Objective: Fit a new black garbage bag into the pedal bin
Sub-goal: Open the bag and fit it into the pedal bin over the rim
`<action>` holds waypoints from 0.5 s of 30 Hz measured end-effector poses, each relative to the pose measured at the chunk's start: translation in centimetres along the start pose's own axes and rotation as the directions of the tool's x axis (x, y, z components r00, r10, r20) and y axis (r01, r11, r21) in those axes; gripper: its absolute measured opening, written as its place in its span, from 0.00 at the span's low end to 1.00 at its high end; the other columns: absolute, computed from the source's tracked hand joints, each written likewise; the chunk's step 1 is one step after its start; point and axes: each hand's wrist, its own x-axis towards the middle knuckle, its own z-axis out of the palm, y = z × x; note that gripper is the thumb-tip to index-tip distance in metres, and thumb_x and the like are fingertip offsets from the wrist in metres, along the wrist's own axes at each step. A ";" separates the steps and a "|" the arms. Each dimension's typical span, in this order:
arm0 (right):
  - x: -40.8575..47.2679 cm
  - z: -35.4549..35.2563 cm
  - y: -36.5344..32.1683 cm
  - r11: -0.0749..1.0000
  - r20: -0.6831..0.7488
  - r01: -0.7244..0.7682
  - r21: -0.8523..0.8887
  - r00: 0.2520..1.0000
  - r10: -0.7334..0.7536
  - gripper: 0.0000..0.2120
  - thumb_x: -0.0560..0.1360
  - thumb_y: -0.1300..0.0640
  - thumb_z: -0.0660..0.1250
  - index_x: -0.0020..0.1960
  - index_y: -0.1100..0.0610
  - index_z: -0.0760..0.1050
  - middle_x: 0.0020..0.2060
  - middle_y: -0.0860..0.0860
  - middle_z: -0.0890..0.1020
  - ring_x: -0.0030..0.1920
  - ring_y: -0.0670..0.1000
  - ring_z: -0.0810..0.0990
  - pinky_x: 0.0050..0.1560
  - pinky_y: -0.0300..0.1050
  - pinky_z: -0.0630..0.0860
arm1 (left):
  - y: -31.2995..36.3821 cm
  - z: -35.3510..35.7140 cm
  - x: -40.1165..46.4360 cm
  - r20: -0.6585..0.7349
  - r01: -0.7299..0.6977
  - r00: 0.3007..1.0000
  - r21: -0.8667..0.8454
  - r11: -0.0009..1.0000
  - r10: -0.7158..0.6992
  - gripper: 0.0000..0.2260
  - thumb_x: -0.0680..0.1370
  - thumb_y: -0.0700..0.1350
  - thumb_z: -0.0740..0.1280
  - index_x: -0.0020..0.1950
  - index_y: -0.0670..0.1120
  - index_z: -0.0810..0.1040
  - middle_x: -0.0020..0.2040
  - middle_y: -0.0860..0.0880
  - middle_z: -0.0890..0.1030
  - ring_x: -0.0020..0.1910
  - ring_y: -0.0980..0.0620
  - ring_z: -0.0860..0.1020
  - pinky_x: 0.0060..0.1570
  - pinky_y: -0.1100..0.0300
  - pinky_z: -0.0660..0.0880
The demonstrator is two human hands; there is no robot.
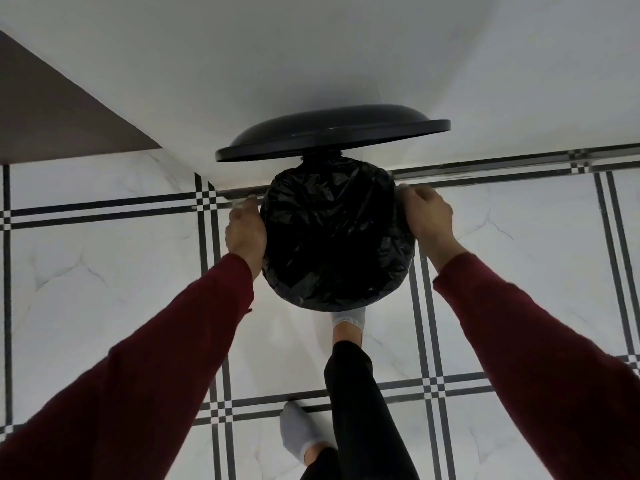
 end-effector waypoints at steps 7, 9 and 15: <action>4.9 1.6 -0.2 0.889 0.280 -0.324 0.325 0.930 0.237 0.22 0.68 0.39 0.65 0.49 0.55 0.82 0.41 0.53 0.83 0.44 0.58 0.84 0.50 0.53 0.81 | 0.6 0.0 1.8 0.183 0.131 0.977 -0.135 0.982 -0.106 0.20 0.83 0.60 0.59 0.56 0.46 0.82 0.50 0.44 0.85 0.54 0.43 0.83 0.62 0.48 0.79; 5.6 1.9 -0.1 0.881 0.288 -0.327 0.342 0.929 0.233 0.21 0.67 0.41 0.66 0.48 0.56 0.83 0.39 0.52 0.84 0.41 0.56 0.84 0.46 0.51 0.80 | 0.8 -0.1 2.1 0.167 0.124 0.980 -0.102 0.987 -0.106 0.22 0.82 0.60 0.59 0.64 0.45 0.80 0.57 0.44 0.84 0.58 0.43 0.83 0.64 0.46 0.78; 6.3 2.7 0.1 0.859 0.295 -0.352 0.372 0.922 0.250 0.22 0.65 0.43 0.70 0.52 0.56 0.86 0.43 0.53 0.88 0.43 0.57 0.88 0.48 0.51 0.84 | 1.0 -0.4 1.9 0.203 0.049 0.979 -0.060 0.997 -0.036 0.16 0.77 0.55 0.60 0.53 0.46 0.81 0.58 0.46 0.84 0.58 0.44 0.82 0.65 0.44 0.77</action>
